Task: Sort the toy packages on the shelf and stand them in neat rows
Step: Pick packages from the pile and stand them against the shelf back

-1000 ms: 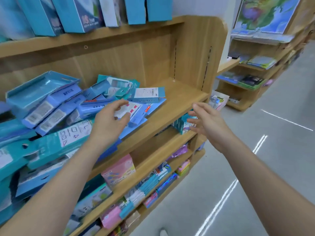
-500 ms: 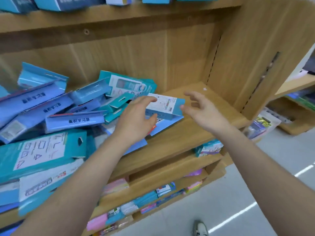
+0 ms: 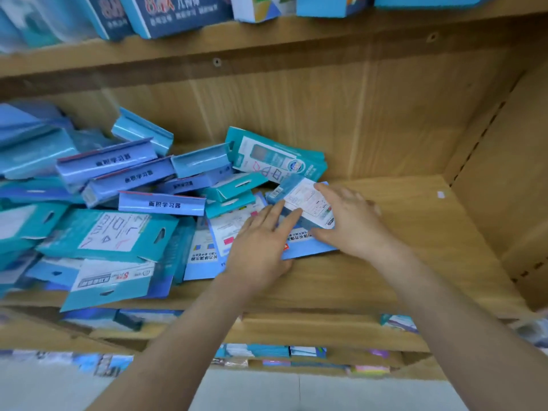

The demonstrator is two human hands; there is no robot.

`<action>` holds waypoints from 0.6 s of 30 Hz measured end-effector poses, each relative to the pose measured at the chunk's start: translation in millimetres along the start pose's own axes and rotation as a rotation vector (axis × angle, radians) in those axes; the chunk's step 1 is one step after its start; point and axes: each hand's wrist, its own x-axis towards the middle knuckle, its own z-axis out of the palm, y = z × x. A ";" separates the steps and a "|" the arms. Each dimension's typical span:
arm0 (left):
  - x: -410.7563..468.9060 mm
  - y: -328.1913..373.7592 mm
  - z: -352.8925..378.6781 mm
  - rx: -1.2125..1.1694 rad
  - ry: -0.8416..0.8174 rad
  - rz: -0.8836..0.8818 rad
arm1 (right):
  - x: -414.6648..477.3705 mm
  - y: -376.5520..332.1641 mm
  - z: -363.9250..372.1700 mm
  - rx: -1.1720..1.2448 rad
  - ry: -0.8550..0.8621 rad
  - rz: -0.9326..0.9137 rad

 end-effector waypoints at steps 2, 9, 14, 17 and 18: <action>0.7 -2.5 -1.4 -0.048 -0.001 0.018 | 10.5 -0.4 -3.5 -0.088 -0.038 0.003; -3.4 4.2 -29.8 -0.342 0.226 0.020 | 63.7 -5.6 -27.5 0.322 0.056 -0.194; 8.4 3.1 -56.0 -0.286 0.497 -0.034 | 113.4 -37.2 -6.5 0.343 0.168 -0.310; 8.9 -5.0 -66.3 -0.174 0.519 -0.094 | 125.9 -52.0 4.8 0.218 0.177 -0.248; 7.2 -10.4 -66.4 -0.134 0.494 -0.147 | 126.2 -54.3 6.8 0.190 0.206 -0.234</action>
